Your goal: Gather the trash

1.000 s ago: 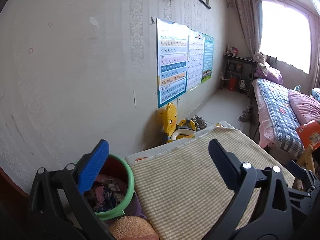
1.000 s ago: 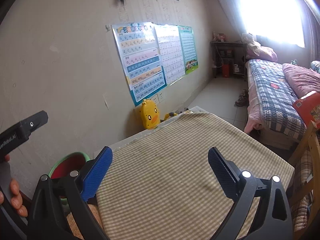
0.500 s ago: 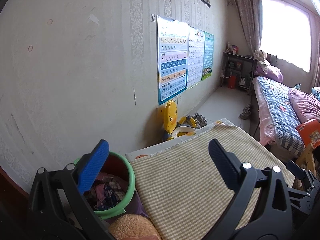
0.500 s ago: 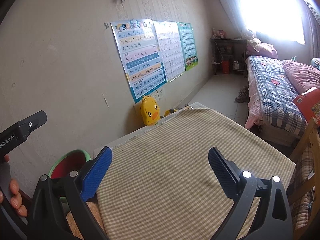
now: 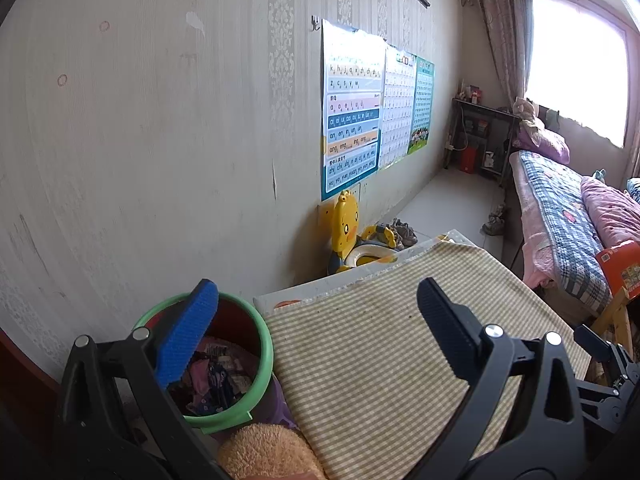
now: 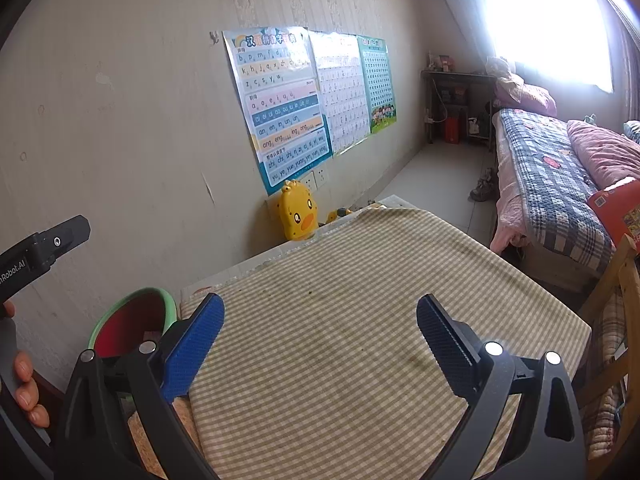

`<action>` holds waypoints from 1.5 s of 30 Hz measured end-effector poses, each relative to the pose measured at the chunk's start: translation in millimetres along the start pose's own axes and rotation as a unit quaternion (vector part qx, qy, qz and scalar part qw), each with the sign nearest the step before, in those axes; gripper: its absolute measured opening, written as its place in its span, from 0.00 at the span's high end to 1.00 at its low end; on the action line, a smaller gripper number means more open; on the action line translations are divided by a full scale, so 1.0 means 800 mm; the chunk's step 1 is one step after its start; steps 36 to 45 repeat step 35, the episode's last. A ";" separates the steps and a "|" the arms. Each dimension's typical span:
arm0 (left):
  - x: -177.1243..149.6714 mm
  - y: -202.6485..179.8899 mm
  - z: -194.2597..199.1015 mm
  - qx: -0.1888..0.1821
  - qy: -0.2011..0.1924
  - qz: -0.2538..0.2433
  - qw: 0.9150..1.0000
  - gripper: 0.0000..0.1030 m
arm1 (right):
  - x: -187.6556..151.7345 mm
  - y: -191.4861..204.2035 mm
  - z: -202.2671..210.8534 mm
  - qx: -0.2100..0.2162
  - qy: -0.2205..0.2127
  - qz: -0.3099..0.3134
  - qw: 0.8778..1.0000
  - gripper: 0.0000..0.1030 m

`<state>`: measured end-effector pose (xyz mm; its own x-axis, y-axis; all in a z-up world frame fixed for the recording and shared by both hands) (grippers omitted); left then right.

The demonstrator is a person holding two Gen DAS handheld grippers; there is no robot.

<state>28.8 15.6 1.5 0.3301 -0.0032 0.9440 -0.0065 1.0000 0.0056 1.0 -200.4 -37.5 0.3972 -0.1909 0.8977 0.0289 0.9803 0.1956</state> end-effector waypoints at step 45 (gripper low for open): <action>-0.025 0.002 -0.029 0.002 0.041 -0.010 0.999 0.05 | -0.101 -0.123 -0.148 -0.135 0.145 -0.008 0.980 0.07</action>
Point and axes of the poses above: each gripper's, at about its wrist camera, not at the fingertips, and z roughly against the way its jaws point, y to its left, x to its top, the point moved 3 cm from there along -z, roughly the way its jaws point, and after that the axes turned 12 degrees about -y, right-handed, at the moved point
